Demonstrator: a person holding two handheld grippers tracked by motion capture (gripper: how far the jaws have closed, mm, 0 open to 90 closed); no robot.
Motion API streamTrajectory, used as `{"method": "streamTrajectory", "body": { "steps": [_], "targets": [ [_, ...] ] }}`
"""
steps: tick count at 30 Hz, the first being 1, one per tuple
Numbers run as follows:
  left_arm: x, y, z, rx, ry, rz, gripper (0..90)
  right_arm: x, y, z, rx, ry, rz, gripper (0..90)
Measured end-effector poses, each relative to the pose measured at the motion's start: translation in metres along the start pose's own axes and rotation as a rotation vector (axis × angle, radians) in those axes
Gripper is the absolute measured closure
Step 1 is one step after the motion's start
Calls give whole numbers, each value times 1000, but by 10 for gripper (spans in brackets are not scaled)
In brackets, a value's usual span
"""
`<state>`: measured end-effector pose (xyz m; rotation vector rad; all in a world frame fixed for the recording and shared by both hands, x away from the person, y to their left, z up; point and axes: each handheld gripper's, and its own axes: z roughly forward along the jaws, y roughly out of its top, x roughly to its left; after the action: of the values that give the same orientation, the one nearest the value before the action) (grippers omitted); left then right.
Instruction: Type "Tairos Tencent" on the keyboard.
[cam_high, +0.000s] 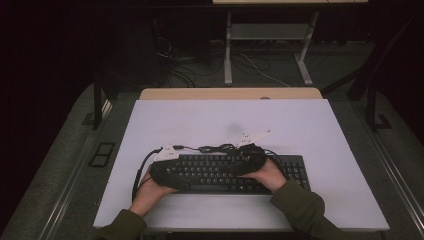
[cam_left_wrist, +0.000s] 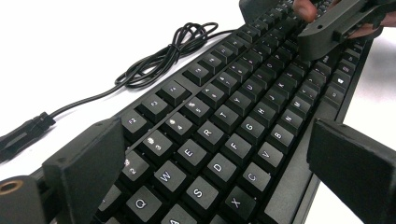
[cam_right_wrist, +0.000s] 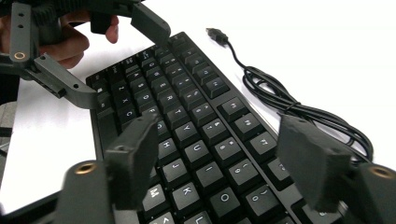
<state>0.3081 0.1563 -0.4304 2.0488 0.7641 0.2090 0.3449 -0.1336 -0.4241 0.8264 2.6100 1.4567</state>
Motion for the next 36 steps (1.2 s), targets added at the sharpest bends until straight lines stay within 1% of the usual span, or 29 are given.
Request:
{"method": "streamTrajectory", "body": {
  "steps": [3,6,9,13,15,18,24,28,33,35,36],
  "targets": [
    [0,0,0,-4,-1,-1,57,-1,-1,-1,-12,-13,0,211],
    [1,0,0,-4,1,0,72,-3,-1,-3,-17,-15,8,183],
    [2,1,-1,-8,2,-3,105,-5,-2,-5,-28,-22,17,181],
    [2,3,-1,-13,6,-8,152,-8,-2,-8,-33,-29,16,181],
    [3,3,-1,-16,-1,-7,200,-8,-3,-10,-35,-31,19,181],
    [4,4,-1,-13,-2,-6,265,-9,-3,-11,-35,-37,19,180],
    [7,6,2,-19,-15,-9,445,-10,-3,-11,-32,-43,19,174],
    [7,8,5,-18,-38,-9,606,-10,-3,-11,-34,-47,21,174],
    [5,11,11,16,-48,10,784,-10,-3,-11,-36,-48,20,174],
    [4,13,14,38,-40,22,845,-10,-3,-11,-37,-48,20,174],
    [3,13,15,39,-42,25,877,-9,-3,-12,-37,-48,21,174]
  ]
}}
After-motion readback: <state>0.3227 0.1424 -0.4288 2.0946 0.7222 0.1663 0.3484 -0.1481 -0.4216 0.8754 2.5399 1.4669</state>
